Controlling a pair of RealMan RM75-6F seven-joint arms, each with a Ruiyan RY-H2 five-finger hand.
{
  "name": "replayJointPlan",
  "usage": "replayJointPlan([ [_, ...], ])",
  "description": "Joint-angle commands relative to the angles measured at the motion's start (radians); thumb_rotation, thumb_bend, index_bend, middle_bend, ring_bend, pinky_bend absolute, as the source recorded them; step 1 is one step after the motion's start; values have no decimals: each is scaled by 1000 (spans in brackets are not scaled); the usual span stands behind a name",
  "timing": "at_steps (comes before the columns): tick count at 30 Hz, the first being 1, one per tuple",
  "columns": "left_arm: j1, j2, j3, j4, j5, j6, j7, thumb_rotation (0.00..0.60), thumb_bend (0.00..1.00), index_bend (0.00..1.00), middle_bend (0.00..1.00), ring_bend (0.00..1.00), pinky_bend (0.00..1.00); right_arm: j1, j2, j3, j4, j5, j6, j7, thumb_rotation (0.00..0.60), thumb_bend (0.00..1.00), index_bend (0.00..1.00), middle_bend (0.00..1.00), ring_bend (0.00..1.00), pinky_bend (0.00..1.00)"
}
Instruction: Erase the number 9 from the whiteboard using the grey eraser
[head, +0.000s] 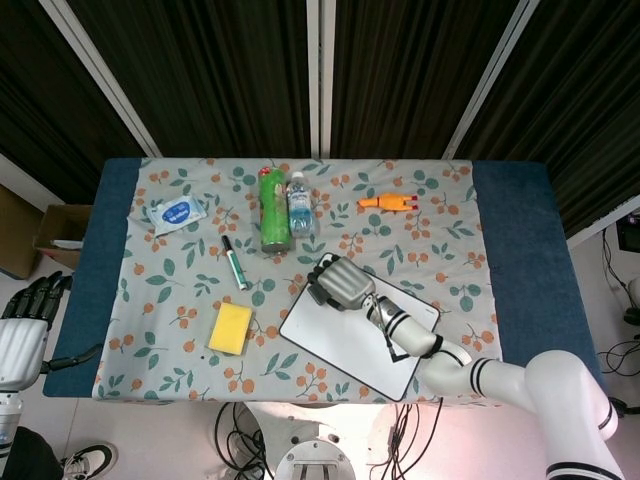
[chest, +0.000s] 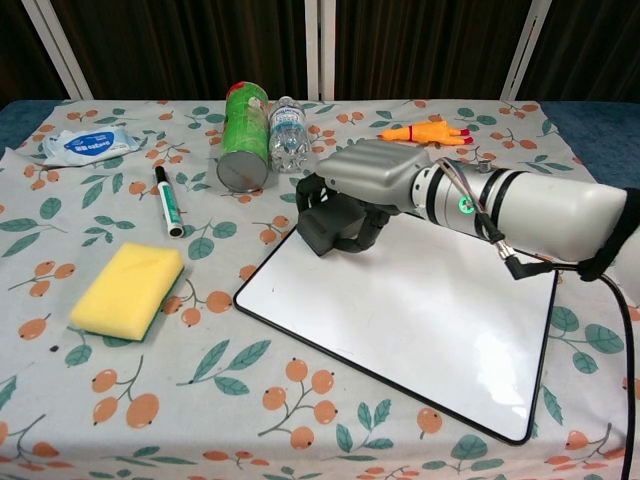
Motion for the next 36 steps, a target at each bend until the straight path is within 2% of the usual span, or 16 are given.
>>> replayJointPlan([
  [1,-3,-1,1,-4,4,-3,8,281,30,39,45,64,170,-30,77,-24,-94,39,-34,-6,600,381,749,653,539,654],
  [9,-11,-7,-1,-11,2,-14,20,281,29,39,45,64,169,-63,215,-47,-280,128,-69,-52,600,389,750,659,551,666],
  [16,-11,-5,-4,-10,6,-7,23,281,29,39,45,64,170,-71,262,-59,-330,186,-60,-115,600,392,750,659,551,667],
  [23,-7,4,-7,-17,1,0,23,282,30,39,45,64,169,-55,189,-10,-248,201,-27,-103,600,402,750,657,551,666],
  [31,1,17,-12,-19,-10,11,16,280,29,39,45,64,170,-2,50,33,-92,243,-49,-115,600,404,750,656,551,667],
  [36,7,22,-14,-13,-17,16,6,278,29,39,45,64,170,22,-34,59,-18,219,-19,-103,600,404,753,650,550,667],
])
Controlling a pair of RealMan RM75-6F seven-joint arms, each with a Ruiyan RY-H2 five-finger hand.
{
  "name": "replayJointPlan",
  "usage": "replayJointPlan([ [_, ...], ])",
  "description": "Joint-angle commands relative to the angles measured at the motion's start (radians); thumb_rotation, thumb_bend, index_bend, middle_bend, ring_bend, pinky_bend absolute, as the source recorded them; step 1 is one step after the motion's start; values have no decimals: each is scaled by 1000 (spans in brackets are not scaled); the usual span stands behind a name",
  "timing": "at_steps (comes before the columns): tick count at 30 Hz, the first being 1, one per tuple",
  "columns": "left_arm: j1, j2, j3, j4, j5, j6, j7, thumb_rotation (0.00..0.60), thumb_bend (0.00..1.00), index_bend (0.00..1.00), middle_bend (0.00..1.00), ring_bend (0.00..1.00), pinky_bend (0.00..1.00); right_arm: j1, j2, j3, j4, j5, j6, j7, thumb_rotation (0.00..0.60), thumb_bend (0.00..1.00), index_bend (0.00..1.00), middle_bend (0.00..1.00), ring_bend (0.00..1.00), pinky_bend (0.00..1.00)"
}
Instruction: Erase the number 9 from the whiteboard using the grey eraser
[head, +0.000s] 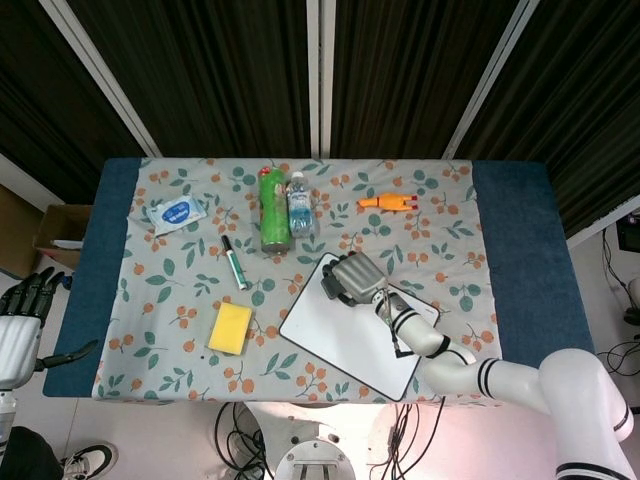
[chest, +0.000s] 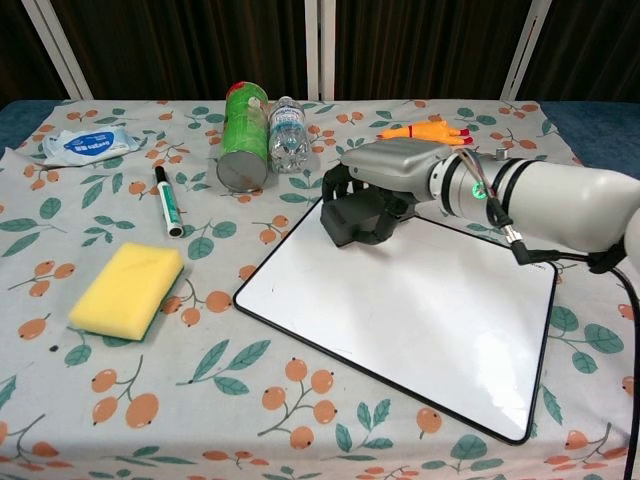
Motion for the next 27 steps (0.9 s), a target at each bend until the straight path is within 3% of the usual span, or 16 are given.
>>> replayJointPlan([
  [1,2,0,0,4,-3,0,-4,279,29,39,45,64,170,21,-57,25,44,-23,25,21,600,404,754,648,551,667],
  [8,4,-4,4,13,1,-2,-17,281,29,39,45,64,170,14,-84,2,54,-97,49,73,600,433,754,650,551,667],
  [14,6,-6,6,15,7,2,-20,280,30,39,45,64,170,-2,39,-60,-94,-102,-17,34,600,436,754,651,551,668],
  [18,2,-11,6,15,9,-3,-16,281,29,39,45,64,169,-29,125,-86,-204,-93,-6,9,600,436,754,655,557,672],
  [27,-8,-14,6,-1,14,-17,5,281,29,39,45,64,170,-81,270,-130,-340,-94,24,6,600,435,754,660,565,679],
])
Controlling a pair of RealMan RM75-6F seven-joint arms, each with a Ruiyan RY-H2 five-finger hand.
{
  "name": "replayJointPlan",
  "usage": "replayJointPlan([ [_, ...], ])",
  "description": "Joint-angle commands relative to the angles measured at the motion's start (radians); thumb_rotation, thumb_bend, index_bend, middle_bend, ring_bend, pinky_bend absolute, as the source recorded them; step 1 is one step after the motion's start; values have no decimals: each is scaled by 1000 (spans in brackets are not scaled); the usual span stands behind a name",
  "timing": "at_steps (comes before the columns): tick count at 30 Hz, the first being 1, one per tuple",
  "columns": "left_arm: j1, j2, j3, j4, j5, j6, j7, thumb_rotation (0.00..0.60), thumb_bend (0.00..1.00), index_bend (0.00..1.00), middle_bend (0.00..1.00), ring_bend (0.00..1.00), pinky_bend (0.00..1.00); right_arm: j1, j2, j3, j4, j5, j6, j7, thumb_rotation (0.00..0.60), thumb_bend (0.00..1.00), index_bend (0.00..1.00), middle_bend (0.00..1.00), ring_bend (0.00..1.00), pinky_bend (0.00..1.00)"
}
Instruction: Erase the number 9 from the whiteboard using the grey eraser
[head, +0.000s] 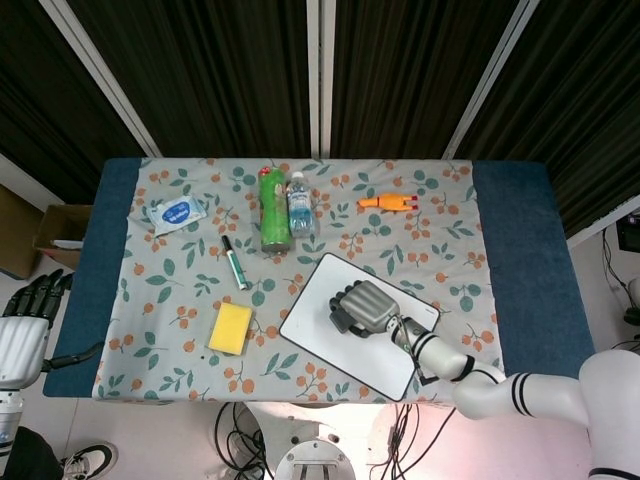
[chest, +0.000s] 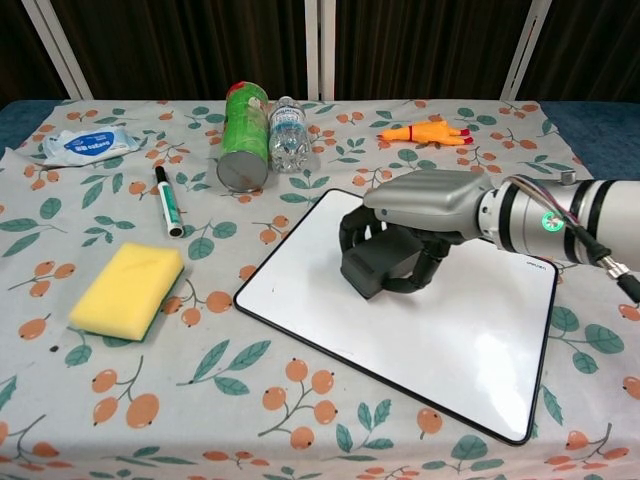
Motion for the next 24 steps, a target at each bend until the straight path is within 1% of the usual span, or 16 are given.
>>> replayJointPlan([
  [1,0,2,-1,-2,-2,0,2,279,30,39,45,64,170,-28,64,-7,-41,-24,47,-1,600,436,754,660,565,679],
  [4,2,4,0,-5,-5,0,1,281,30,39,45,64,170,-59,116,11,-51,-52,117,33,600,436,754,660,565,679],
  [6,4,5,1,-4,-7,0,-1,281,29,39,45,64,170,-82,158,18,-57,-62,145,78,600,436,754,660,565,679],
  [8,4,5,1,-4,-7,0,-3,281,29,39,45,64,169,-101,198,14,-54,-75,158,115,600,424,755,658,563,679],
  [10,4,5,0,-2,-6,1,-3,280,30,39,45,64,169,-123,234,4,-29,-84,170,143,600,412,755,655,561,679],
  [12,3,5,1,-2,-5,0,-1,280,30,39,45,64,170,-147,249,-6,20,-80,179,160,600,408,752,650,560,679],
  [16,0,4,2,-11,-1,-3,7,281,29,39,45,64,169,-187,229,-26,144,-68,177,194,600,407,715,623,555,659],
  [18,-2,2,2,-14,2,-3,13,281,29,39,45,64,170,-201,214,-32,192,-62,164,225,600,405,668,610,536,628],
  [21,-5,0,1,-23,3,-6,26,281,30,39,45,64,170,-228,185,-41,256,-81,170,282,600,401,627,605,516,603],
  [24,-8,2,-1,-33,8,-5,39,279,30,39,45,64,170,-248,159,-47,303,-111,190,328,600,385,617,582,499,584],
])
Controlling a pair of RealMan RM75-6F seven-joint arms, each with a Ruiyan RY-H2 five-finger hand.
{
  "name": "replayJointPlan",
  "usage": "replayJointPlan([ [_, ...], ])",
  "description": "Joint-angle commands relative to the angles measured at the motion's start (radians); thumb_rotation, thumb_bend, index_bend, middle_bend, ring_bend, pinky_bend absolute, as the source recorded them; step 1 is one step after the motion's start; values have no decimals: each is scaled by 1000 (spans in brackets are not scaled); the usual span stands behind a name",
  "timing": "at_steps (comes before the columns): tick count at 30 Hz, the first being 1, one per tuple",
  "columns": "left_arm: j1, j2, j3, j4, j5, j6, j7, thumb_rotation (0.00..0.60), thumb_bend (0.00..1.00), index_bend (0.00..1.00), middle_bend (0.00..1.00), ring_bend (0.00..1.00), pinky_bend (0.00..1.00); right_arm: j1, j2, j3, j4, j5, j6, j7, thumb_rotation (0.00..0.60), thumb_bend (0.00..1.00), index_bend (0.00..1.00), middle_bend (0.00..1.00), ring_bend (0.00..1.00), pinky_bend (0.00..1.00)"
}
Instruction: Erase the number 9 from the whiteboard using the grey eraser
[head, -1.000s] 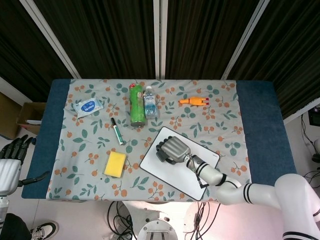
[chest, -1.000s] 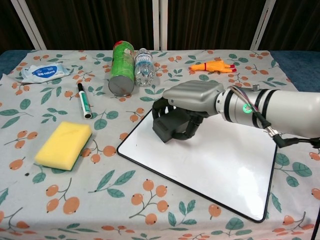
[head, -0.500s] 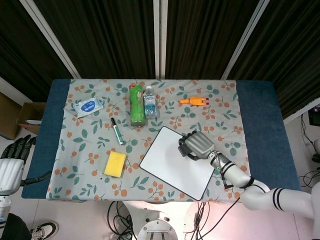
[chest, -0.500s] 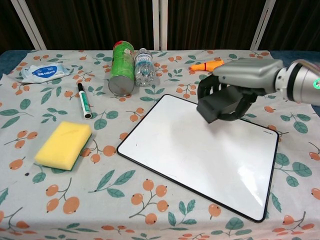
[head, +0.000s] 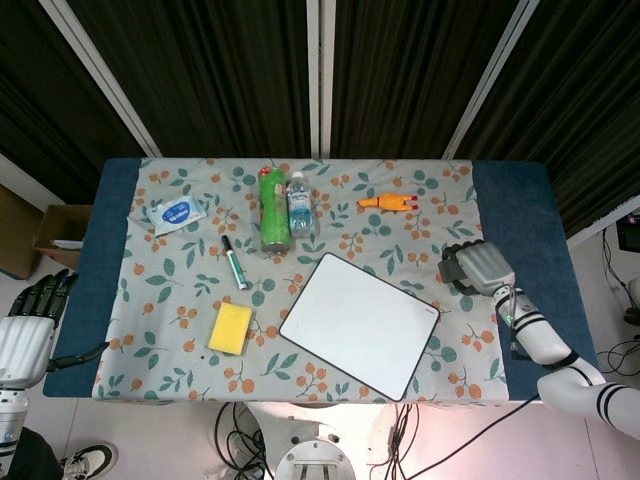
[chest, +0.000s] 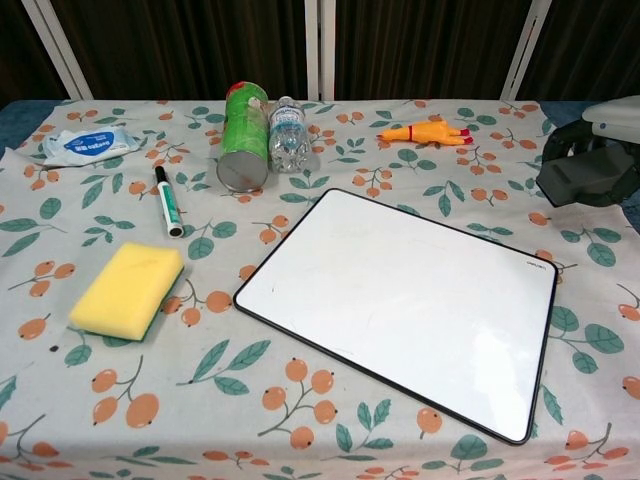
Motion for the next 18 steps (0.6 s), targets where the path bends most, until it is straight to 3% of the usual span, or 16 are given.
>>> replayJointPlan([
  [1,-3,2,-2,-8,4,1,10,279,30,39,45,64,169,-33,-38,-12,58,-37,20,66,600,372,605,560,484,574],
  [4,-4,4,-3,-19,6,2,23,281,30,39,45,64,169,-39,-54,-15,88,-60,14,120,600,304,513,461,365,515],
  [7,-4,7,-3,-27,5,1,33,281,30,39,45,64,169,-40,-64,-19,107,-85,6,168,600,233,334,317,191,393],
  [8,-4,7,-2,-28,5,1,34,281,30,39,45,64,170,-40,-66,-20,111,-92,4,181,600,204,223,242,103,306],
  [11,-3,7,-1,-31,2,0,38,279,30,39,45,64,170,-40,-68,-23,120,-98,-14,188,600,147,36,104,3,103],
  [14,-3,5,-1,-30,2,1,36,290,30,39,45,64,170,-43,-60,-21,108,-90,-28,175,600,81,0,11,0,10],
  [18,-2,0,-2,-24,0,2,32,302,29,39,45,64,170,-74,-38,-7,65,-71,12,154,600,15,0,0,0,0],
])
